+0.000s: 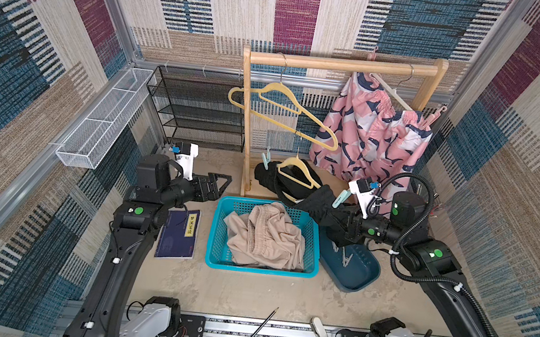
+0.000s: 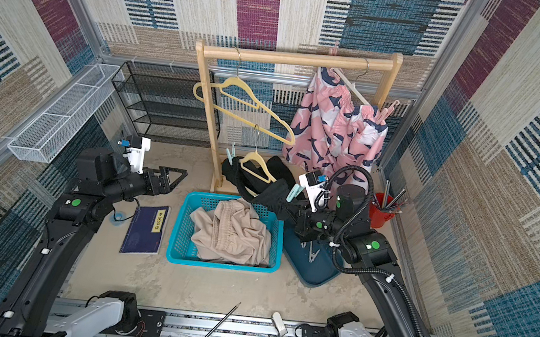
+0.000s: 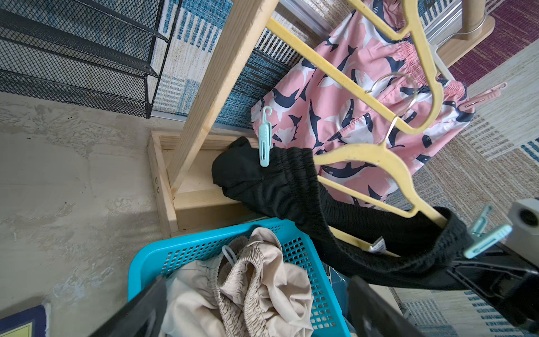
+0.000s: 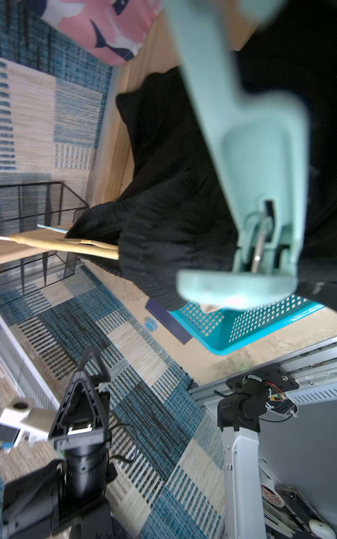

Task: Remove the clothespins securing shorts to the hanger
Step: Adjust the shorts in the basket.

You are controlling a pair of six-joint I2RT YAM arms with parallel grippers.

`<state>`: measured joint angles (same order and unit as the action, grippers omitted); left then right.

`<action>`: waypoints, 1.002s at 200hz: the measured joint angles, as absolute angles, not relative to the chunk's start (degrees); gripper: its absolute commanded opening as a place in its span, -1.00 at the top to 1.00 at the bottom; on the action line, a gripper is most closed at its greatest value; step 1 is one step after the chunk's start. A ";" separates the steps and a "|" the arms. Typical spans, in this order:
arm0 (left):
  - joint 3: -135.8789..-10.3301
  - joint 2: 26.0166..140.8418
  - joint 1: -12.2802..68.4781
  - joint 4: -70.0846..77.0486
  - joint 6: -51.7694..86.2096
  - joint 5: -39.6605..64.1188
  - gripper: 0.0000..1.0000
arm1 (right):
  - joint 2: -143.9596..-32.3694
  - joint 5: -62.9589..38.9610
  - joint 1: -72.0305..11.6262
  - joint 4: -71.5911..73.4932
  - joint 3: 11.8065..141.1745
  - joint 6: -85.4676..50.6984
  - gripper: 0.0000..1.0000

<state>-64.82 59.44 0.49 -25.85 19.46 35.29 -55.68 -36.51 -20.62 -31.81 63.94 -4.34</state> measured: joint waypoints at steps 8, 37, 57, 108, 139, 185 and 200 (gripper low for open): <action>-65.17 60.05 0.43 -25.47 19.44 36.03 -0.98 | -56.38 -37.36 -20.62 -31.86 65.28 -3.66 1.00; -66.87 62.22 -0.47 -22.94 19.07 39.33 -0.98 | -58.57 -39.24 -20.64 -32.60 69.36 -1.15 1.00; -67.29 62.65 -2.37 -20.71 18.90 41.87 -0.98 | -60.27 -40.21 -20.60 -34.00 73.80 0.49 1.00; -68.03 64.88 -10.92 -11.60 20.93 52.97 -0.99 | -66.11 -47.51 -14.31 -35.42 84.62 3.16 1.00; -66.32 68.49 -14.55 2.13 28.32 61.52 -0.95 | -69.04 -55.02 -9.63 -35.46 87.99 3.11 1.00; -69.23 73.14 -14.87 14.13 32.62 68.23 -0.95 | -73.69 -61.54 -8.91 -35.66 94.54 3.29 1.00; -70.70 75.05 -14.87 16.23 33.15 69.12 -0.95 | -74.43 -63.42 -8.88 -35.51 96.05 3.25 1.00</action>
<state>-70.70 75.05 -14.87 16.23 33.15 69.12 -74.43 -63.42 -8.88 -35.51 96.05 3.25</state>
